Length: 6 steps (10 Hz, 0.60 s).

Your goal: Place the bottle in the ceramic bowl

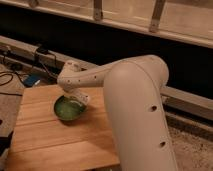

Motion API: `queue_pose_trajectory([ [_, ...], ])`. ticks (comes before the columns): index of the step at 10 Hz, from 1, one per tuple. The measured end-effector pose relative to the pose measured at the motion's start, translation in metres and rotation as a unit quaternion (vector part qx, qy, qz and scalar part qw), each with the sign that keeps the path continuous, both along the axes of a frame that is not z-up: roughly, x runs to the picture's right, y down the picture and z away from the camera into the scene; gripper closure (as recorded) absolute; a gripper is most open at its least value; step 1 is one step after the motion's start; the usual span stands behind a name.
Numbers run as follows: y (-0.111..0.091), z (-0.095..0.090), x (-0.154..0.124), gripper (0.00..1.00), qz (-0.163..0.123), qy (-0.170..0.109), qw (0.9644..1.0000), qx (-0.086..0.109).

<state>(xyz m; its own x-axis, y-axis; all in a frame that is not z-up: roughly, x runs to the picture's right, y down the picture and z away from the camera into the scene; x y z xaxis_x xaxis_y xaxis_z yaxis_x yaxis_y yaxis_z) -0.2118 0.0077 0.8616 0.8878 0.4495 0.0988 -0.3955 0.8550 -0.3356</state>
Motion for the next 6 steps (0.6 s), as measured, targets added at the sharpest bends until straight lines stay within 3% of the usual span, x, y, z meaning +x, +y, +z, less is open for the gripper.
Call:
queue_pose_trajectory([
  [4, 0.0002, -0.0005, -0.0013, 0.25, 0.000, -0.001, 1.0000, 0.000],
  [6, 0.0008, -0.0009, -0.0030, 0.20, -0.001, -0.002, 1.0000, 0.000],
])
